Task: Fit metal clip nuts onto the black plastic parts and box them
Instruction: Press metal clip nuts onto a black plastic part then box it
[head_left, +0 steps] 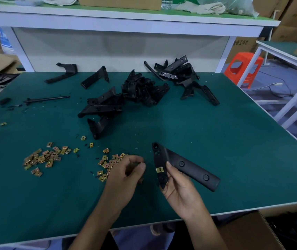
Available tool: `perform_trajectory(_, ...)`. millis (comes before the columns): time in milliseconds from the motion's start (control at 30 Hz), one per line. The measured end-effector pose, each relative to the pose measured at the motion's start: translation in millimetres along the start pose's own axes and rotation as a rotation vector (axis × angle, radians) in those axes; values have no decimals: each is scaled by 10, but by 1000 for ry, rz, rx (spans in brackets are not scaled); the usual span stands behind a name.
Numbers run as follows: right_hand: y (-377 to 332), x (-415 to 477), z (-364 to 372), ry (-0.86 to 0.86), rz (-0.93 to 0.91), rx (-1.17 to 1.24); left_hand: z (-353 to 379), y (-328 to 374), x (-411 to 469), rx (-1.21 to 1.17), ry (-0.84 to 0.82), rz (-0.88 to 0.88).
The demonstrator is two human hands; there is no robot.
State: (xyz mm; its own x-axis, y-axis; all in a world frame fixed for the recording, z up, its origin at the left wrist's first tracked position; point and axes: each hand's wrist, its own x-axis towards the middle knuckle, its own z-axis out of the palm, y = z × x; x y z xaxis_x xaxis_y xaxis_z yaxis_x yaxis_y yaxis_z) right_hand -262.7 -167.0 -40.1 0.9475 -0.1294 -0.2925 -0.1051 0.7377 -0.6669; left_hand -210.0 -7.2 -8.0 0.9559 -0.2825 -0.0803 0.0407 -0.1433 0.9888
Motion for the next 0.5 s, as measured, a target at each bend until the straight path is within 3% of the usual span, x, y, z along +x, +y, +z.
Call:
perform_trajectory(267,-3,-36,66,-81,-26,-111,90,92,65,-479,25,-220)
perform_trajectory(500,-6,-49,94,-56,-42,-150,143,145,60,-630,0,-264)
